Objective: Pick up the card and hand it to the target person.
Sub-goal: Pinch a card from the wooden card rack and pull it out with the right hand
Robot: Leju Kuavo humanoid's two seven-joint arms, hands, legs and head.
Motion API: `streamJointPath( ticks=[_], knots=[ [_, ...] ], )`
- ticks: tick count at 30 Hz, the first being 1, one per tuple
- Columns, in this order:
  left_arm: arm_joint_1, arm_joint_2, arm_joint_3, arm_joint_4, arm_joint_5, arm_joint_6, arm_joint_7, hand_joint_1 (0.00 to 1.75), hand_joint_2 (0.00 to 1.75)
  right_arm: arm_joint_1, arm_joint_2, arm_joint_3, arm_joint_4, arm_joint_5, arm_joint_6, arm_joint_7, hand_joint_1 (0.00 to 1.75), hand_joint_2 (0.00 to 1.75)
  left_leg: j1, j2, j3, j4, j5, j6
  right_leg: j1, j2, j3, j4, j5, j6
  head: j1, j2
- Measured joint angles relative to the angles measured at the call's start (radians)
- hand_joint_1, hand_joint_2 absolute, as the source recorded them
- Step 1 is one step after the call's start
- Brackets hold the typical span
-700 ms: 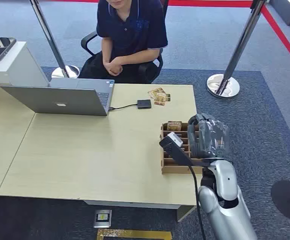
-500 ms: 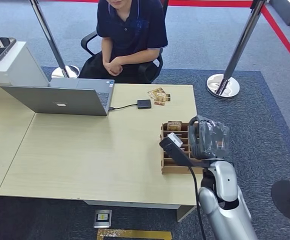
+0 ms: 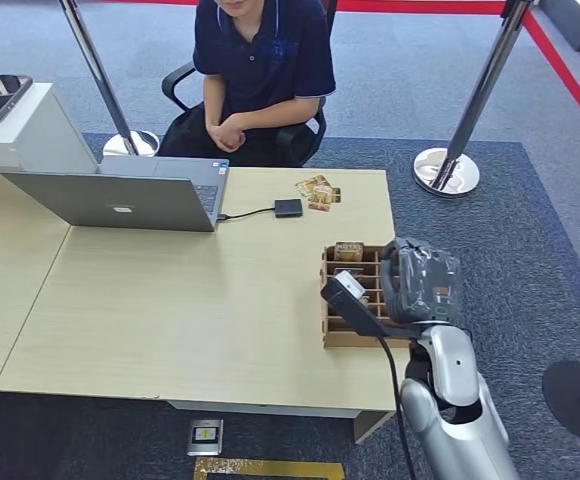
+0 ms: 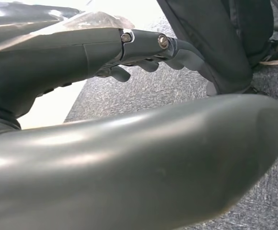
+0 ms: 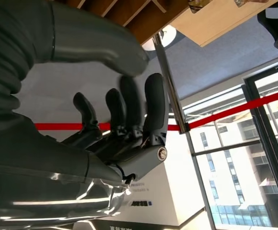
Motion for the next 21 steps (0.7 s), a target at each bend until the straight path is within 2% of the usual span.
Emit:
streamJointPath(
  ticks=[1,5,12,17,21],
  knots=[
    [0.0,0.0,0.001,0.0,0.002,0.0,0.0,0.0,0.0,-0.001,-0.001,0.0,0.003,0.003,0.005,0.0,0.65,1.75,0.0,0.0,0.0,0.0,0.0,0.0,0.0,0.0,0.0,0.0,0.0,0.0,0.0,0.0],
    [-0.001,0.0,0.001,0.0,0.006,0.002,0.005,0.0,0.0,-0.003,-0.002,0.009,0.023,0.015,0.029,0.0,0.81,1.75,0.0,0.0,0.0,0.0,0.0,0.0,0.0,0.0,0.0,0.0,0.0,0.0,0.0,0.0],
    [-0.001,-0.001,0.001,0.001,0.007,0.003,0.008,0.0,0.0,-0.003,0.007,0.033,0.061,0.026,0.041,0.01,0.89,1.75,0.0,0.0,0.0,0.0,0.0,0.0,0.0,0.0,0.0,0.0,0.0,0.0,0.0,0.0],
    [-0.001,-0.001,0.001,0.001,0.006,0.003,0.008,0.0,0.0,-0.002,0.007,0.041,0.079,0.026,0.041,0.012,1.07,1.75,0.0,0.0,0.0,0.0,0.0,0.0,0.0,0.0,0.0,0.0,0.0,0.0,0.0,0.0],
    [-0.001,-0.001,0.001,0.001,0.002,0.003,0.007,0.0,0.0,0.0,0.006,0.042,0.09,0.026,0.04,0.016,1.02,1.75,0.0,0.0,0.0,0.0,0.0,0.0,0.0,0.0,0.0,0.0,0.0,0.0,0.0,0.0]
  ],
)
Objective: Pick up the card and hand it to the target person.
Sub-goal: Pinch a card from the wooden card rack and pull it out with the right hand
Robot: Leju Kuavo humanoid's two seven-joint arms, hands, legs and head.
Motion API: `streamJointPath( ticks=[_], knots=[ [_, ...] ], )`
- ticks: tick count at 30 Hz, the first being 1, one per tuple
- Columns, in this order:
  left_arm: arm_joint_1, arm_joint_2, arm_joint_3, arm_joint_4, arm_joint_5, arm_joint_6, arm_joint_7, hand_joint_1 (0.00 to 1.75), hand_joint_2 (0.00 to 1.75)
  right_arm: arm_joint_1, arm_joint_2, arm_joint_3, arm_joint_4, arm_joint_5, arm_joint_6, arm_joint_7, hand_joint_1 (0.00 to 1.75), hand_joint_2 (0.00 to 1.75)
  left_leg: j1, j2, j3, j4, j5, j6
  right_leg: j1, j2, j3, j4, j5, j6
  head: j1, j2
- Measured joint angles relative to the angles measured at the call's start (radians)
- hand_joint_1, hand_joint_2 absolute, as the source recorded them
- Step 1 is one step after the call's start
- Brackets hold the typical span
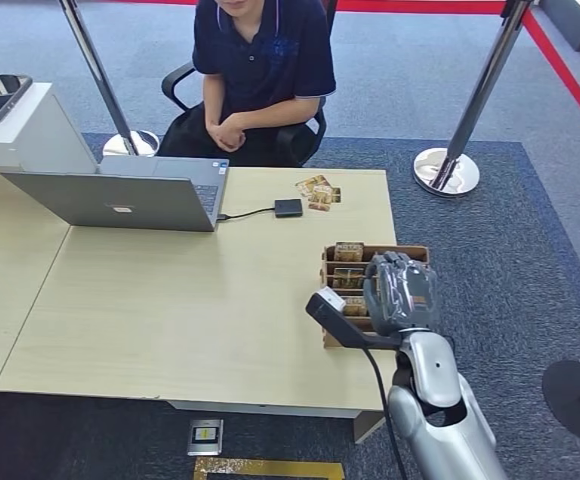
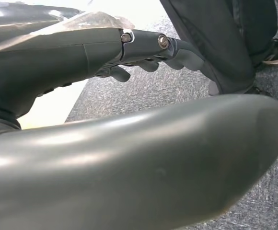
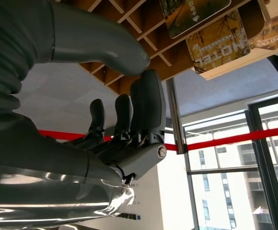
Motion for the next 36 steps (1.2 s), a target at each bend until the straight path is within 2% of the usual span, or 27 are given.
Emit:
streamJointPath(
  ticks=[8,14,30,36],
  knots=[
    [0.0,0.0,0.0,0.0,-0.009,-0.001,-0.005,0.0,0.0,0.021,-0.009,0.0,0.001,-0.002,-0.003,0.013,0.94,1.75,0.0,0.0,0.0,0.0,0.0,0.0,0.0,0.0,0.0,0.0,0.0,0.0,0.0,0.0],
    [0.0,0.0,0.0,0.0,-0.007,0.0,-0.005,0.0,0.0,0.024,-0.014,0.0,0.002,-0.002,-0.003,0.014,0.72,1.75,0.0,0.0,0.0,0.0,0.0,0.0,0.0,0.0,0.0,0.0,0.0,0.0,0.0,0.0],
    [0.0,0.0,0.0,0.0,-0.01,-0.001,-0.006,0.0,0.0,0.023,-0.02,0.0,0.037,-0.026,0.0,0.01,0.9,1.75,0.0,0.0,0.0,0.0,0.0,0.0,0.0,0.0,0.0,0.0,0.0,0.0,0.0,0.0],
    [0.0,0.0,0.0,0.0,-0.007,-0.001,-0.007,0.0,0.0,0.009,-0.02,0.001,0.066,-0.044,0.0,-0.003,0.84,1.75,0.0,0.0,0.0,0.0,0.0,0.0,0.0,0.0,0.0,0.0,0.0,0.0,0.0,0.0]
  ],
)
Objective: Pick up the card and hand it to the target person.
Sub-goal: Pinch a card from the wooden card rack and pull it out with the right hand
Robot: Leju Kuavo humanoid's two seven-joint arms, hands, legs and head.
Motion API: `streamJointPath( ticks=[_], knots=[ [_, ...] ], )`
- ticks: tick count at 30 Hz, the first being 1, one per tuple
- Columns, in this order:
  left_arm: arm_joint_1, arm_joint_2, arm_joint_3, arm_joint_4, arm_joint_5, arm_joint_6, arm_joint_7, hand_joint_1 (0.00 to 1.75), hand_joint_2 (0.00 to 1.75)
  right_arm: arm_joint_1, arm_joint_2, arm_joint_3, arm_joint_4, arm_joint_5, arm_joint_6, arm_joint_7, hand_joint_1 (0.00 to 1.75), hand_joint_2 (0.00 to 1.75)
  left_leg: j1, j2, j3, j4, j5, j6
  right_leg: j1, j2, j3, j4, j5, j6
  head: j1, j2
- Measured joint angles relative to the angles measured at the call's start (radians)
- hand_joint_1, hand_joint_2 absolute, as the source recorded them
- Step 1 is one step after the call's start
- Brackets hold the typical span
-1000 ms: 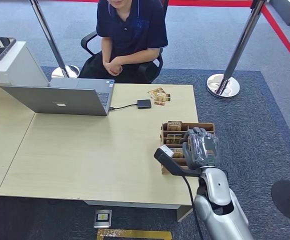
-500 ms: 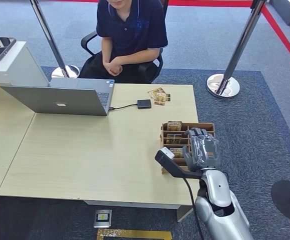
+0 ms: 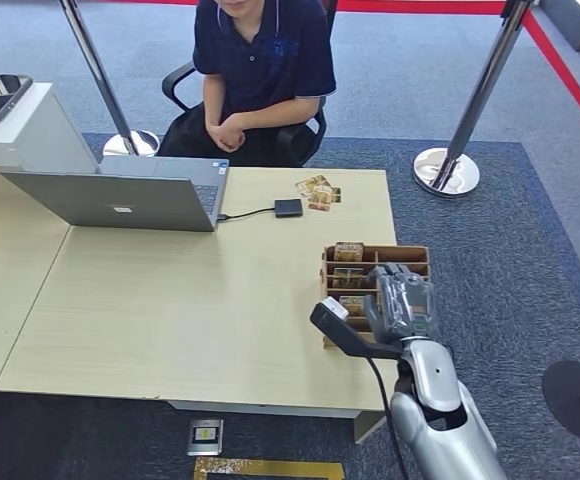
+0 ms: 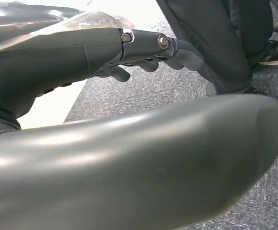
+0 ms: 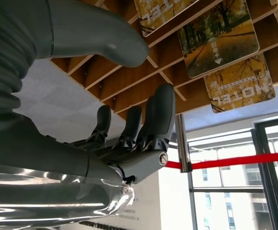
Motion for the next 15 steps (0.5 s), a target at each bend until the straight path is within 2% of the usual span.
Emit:
streamJointPath(
  ticks=[15],
  knots=[
    [0.0,0.0,0.0,0.0,0.006,0.0,0.0,0.0,0.0,-0.025,0.016,0.018,0.068,-0.01,0.0,-0.006,0.87,1.75,0.0,0.0,0.0,0.0,0.0,0.0,0.0,0.0,0.0,0.0,0.0,0.0,0.0,0.0]
  ],
)
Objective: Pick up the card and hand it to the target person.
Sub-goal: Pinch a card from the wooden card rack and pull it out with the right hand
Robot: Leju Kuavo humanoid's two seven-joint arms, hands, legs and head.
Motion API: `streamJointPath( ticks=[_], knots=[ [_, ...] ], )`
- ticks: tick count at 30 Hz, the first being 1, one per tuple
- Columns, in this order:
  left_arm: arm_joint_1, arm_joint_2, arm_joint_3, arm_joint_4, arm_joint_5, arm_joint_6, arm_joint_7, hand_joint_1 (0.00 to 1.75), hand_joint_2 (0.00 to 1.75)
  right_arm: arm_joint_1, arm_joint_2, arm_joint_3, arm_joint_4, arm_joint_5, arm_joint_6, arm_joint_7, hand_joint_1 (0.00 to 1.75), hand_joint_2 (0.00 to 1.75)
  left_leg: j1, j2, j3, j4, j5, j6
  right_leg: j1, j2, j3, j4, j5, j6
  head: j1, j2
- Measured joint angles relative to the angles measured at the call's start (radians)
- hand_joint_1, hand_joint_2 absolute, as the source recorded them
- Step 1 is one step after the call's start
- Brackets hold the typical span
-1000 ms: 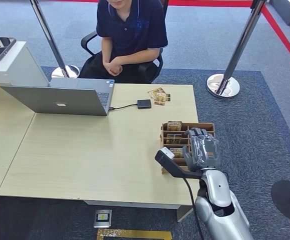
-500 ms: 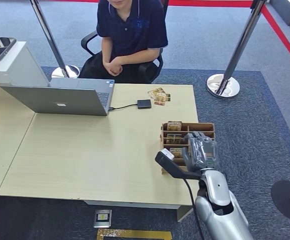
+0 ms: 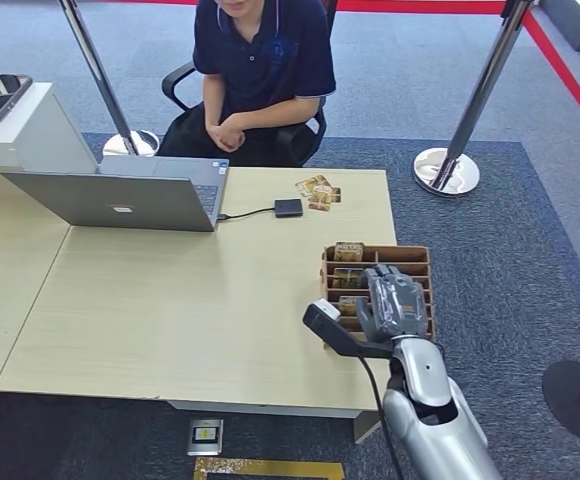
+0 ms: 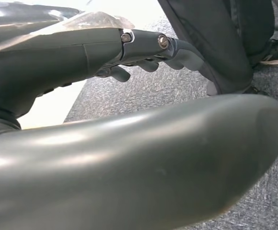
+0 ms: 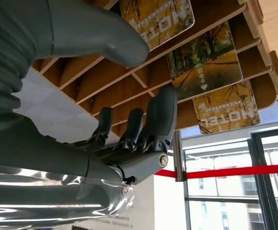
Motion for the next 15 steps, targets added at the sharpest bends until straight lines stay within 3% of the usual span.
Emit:
streamJointPath(
  ticks=[15],
  knots=[
    [0.0,0.0,0.0,0.0,0.002,-0.001,-0.005,0.0,0.0,-0.001,0.006,0.01,0.021,0.0,0.0,0.0,0.88,1.75,0.0,0.0,0.0,0.0,0.0,0.0,0.0,0.0,0.0,0.0,0.0,0.0,0.0,0.0]
  ],
)
